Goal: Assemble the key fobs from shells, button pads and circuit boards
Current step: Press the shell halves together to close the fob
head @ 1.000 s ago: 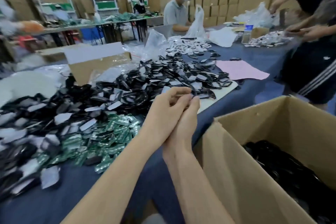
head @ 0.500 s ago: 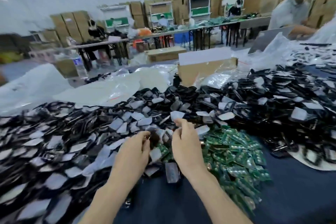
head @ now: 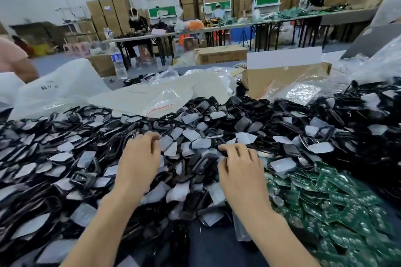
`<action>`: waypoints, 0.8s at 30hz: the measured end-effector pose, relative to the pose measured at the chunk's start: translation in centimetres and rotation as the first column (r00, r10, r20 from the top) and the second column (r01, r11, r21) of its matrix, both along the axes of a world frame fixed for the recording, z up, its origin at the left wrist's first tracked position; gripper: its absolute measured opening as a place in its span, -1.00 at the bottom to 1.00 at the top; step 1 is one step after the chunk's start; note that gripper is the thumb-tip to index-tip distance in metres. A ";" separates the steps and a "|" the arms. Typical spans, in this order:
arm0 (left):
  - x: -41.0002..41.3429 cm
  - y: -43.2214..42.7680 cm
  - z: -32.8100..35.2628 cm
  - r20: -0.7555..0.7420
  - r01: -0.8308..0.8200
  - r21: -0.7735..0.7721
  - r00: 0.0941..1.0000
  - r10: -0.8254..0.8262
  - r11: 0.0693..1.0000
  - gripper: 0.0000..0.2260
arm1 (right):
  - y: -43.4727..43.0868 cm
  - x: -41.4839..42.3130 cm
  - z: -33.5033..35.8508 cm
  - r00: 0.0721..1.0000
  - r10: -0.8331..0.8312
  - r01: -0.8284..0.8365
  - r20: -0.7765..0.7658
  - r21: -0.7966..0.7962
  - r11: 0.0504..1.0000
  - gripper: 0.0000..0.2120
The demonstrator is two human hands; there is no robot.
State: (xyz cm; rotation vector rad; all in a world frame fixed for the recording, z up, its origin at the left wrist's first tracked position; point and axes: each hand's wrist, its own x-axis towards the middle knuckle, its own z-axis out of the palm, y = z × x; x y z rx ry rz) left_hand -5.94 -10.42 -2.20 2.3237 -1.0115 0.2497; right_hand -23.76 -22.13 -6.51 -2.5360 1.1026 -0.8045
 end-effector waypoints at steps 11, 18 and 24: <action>9.4 -1.7 -0.3 0.049 0.009 0.519 0.998 -0.041 0.855 -0.52 | 0.8 3.4 1.1 0.989 0.138 -0.138 0.059 -0.002 0.990 -0.69; 10.3 -2.4 1.5 0.061 0.055 0.681 0.989 -0.131 0.730 -0.43 | 0.2 2.7 0.5 0.983 0.110 -0.110 0.146 -0.008 0.994 -0.70; 10.1 -1.7 2.4 0.046 0.095 0.666 0.985 -0.169 0.740 -0.51 | 0.7 2.7 0.4 0.981 0.142 -0.139 0.134 -0.035 0.990 -0.69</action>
